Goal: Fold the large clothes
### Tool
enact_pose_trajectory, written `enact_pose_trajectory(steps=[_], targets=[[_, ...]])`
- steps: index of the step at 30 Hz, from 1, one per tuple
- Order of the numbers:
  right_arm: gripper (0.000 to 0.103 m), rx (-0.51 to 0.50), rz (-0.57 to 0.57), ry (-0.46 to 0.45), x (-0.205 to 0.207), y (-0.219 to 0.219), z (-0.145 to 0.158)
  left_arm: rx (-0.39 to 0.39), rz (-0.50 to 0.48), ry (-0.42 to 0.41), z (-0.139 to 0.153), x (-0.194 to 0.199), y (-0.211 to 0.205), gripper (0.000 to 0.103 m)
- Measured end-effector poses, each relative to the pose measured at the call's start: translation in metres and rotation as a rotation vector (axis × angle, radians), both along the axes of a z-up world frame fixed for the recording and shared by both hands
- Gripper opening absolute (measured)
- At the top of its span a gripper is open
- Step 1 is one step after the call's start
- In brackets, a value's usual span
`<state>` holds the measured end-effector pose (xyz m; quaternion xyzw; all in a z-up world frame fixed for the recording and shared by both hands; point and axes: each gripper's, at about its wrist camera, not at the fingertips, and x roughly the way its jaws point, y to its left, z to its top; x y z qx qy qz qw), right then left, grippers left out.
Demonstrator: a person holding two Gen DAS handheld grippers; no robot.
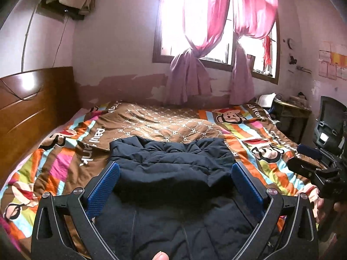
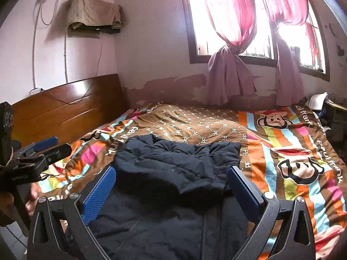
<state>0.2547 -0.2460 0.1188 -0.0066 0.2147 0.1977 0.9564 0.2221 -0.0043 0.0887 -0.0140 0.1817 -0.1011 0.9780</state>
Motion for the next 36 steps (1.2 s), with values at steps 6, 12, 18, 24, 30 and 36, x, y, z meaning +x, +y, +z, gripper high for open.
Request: enact_pose_trajectory(steps=[6,12,18,24,30,36], targets=[[0.103,0.013,0.007,-0.010,-0.042,-0.001,0.002,0.006,0.006,-0.001,-0.004,-0.034,0.002,0.101],[0.103,-0.001,0.018,-0.026,-0.069,0.004,-0.001,0.007,0.014,-0.002,-0.010,-0.059,0.004,0.101],[0.103,-0.010,0.023,-0.033,-0.088,0.007,-0.010,0.035,0.021,-0.001,-0.021,-0.081,0.010,0.101],[0.103,-0.041,0.015,-0.026,-0.107,0.006,-0.029,0.054,0.034,0.039,-0.048,-0.097,0.018,0.101],[0.103,-0.099,0.004,0.002,-0.123,0.003,-0.060,0.062,0.040,0.100,-0.084,-0.108,0.027,0.101],[0.103,-0.121,-0.015,0.050,-0.130,-0.004,-0.094,0.073,0.047,0.138,-0.118,-0.120,0.034,0.101]])
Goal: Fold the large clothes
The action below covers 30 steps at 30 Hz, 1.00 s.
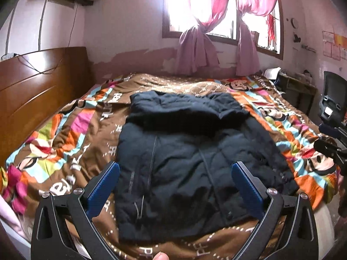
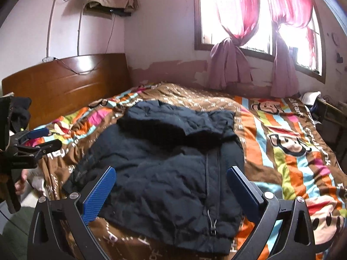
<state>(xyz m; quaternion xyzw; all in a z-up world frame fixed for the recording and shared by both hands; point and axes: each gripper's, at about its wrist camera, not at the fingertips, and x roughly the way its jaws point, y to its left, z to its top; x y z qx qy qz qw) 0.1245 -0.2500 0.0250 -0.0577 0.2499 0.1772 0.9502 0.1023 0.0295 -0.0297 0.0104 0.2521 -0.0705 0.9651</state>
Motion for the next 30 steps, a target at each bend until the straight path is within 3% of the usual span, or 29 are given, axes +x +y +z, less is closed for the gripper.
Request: enact_pose_trajectory(steps=[8,19,30], targets=[[0.103,-0.032,-0.015,0.052,-0.008,-0.002,-0.039,0.029,0.007,0.087,-0.047,-0.010,0.003,0.101],[0.103,-0.113,-0.022,0.230,-0.003,-0.007,-0.101,0.157,-0.021,0.292,-0.115,-0.006,-0.004,0.101],[0.103,-0.221,-0.019,0.342,0.013,0.002,-0.142,0.200,0.005,0.402,-0.150,0.003,-0.003,0.101]])
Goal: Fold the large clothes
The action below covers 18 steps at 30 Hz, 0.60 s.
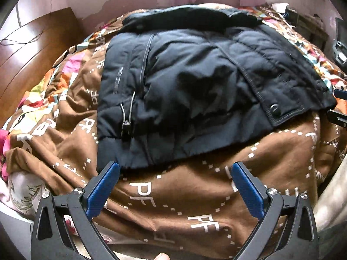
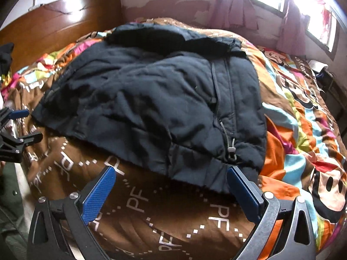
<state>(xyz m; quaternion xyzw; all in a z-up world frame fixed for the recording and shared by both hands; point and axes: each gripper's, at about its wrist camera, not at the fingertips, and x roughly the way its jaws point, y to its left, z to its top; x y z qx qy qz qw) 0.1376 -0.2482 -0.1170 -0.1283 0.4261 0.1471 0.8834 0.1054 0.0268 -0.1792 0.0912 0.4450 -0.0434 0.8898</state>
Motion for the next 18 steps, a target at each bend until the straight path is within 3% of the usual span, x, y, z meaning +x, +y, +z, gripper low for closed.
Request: enact_pose_trajectory(steps=[11,18], targets=[[0.103,-0.148,-0.069,0.060,0.018,-0.013,-0.031,-0.001,0.012,0.041,-0.011,0.008,0.006,0.101],[0.103,-0.254,-0.074,-0.019,0.034,-0.007,-0.035,0.015,0.046,0.056,-0.015,0.013,0.011,0.101]])
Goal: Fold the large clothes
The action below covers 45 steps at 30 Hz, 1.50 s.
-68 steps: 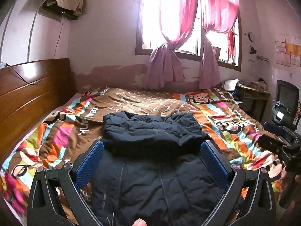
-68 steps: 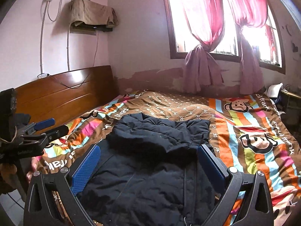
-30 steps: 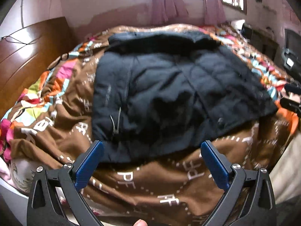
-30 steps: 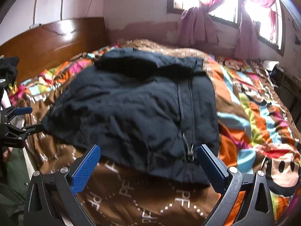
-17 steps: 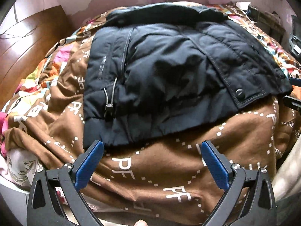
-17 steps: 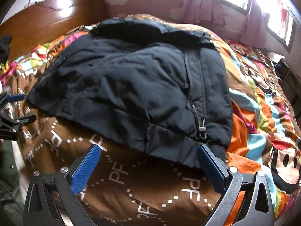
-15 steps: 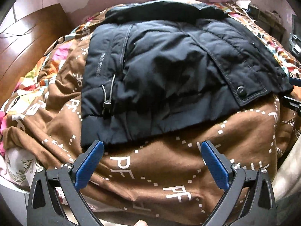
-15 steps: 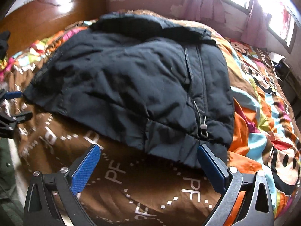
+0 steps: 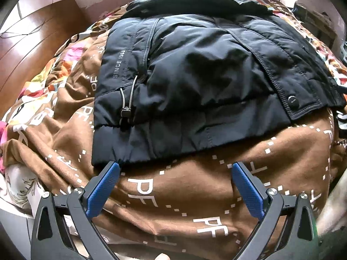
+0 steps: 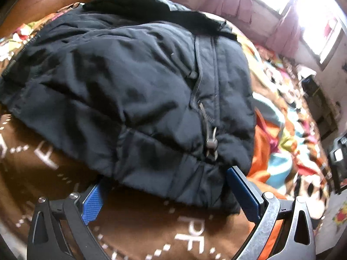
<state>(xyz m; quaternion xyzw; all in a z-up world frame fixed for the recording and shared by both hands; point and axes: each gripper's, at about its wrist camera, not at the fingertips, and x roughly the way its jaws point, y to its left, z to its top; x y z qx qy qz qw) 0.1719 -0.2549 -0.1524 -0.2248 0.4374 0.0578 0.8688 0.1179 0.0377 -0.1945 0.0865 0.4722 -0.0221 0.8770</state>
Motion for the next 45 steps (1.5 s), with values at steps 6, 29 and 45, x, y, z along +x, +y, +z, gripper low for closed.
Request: enact_pose_trajectory(steps=[6,29,45], targets=[[0.102,0.065,0.022,-0.047,0.017,-0.003,0.027,-0.023,0.000,-0.037,0.008,-0.005,0.000,0.101],[0.102,0.515,0.036,0.040,0.119,0.009,0.145,0.249,-0.047,-0.274,0.022,0.003,-0.038,0.101],[0.102,0.437,0.068,-0.006,0.095,0.000,0.139,0.278,0.016,-0.400,0.059,0.016,-0.011,0.093]])
